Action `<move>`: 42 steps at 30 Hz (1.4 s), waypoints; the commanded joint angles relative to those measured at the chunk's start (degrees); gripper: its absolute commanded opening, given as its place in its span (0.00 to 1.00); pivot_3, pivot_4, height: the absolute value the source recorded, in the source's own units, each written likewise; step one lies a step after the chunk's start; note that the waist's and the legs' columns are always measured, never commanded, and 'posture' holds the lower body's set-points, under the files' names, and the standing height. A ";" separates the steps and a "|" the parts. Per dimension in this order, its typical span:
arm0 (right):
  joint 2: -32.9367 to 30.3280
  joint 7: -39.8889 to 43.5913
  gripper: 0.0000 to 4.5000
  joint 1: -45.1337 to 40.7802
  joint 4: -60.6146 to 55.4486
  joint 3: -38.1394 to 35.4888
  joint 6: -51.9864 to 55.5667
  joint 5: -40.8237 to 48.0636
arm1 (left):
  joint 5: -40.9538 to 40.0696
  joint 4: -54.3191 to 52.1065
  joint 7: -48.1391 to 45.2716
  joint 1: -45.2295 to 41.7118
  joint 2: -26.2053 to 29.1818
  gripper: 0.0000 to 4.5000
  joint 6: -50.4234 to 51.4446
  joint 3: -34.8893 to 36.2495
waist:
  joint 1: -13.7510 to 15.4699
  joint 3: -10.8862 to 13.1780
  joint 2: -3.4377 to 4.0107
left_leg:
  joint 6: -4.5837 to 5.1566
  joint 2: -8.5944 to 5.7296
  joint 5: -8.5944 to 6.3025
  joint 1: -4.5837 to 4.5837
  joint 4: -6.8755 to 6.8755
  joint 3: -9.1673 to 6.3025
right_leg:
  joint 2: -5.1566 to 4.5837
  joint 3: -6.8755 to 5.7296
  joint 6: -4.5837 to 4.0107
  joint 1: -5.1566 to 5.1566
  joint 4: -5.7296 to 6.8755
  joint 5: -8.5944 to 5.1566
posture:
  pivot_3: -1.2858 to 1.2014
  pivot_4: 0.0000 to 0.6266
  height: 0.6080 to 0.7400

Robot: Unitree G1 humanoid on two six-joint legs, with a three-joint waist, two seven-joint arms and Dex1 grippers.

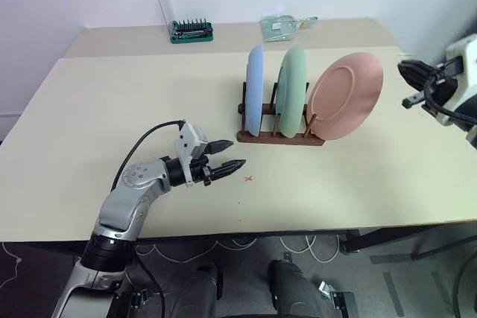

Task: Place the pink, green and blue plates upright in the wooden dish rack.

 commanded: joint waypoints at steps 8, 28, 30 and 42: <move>2.74 3.05 0.01 -0.10 -4.10 8.67 -5.80 -6.66 | -0.27 -0.69 -0.75 -1.13 -0.54 0.67 -0.33 -0.27 | 0.06 0.01 -0.02 | 0.00 0.00 0.00 -0.01 0.03 -0.01 | -0.01 0.00 0.01 0.01 -0.03 0.00 | 0.52 0.24 1.00; 4.45 6.15 0.01 12.06 11.97 1.68 -17.75 -13.90 | 8.59 13.16 10.85 -1.96 2.89 0.67 -11.04 8.54 | -0.07 0.04 -0.09 | 0.00 -0.04 0.00 0.02 0.04 -0.06 | 0.00 -0.01 0.03 0.06 -0.02 -0.01 | 0.52 0.24 1.00; 5.07 6.38 0.01 12.74 13.93 1.88 -20.16 -14.36 | 9.87 16.31 12.91 -2.30 4.54 0.67 -12.20 10.64 | -0.25 0.04 -0.08 | 0.00 -0.02 0.00 0.07 0.01 -0.02 | 0.00 0.01 0.03 0.05 0.01 -0.01 | 0.52 0.24 1.00; 11.22 8.83 0.01 8.68 24.46 4.95 -29.61 -14.59 | 10.86 16.74 14.06 1.79 7.27 0.67 -14.88 13.41 | 0.21 -0.02 -0.16 | -0.01 -0.07 0.00 0.04 0.08 -0.09 | -0.02 0.00 0.04 0.10 0.02 0.00 | 0.52 0.24 1.00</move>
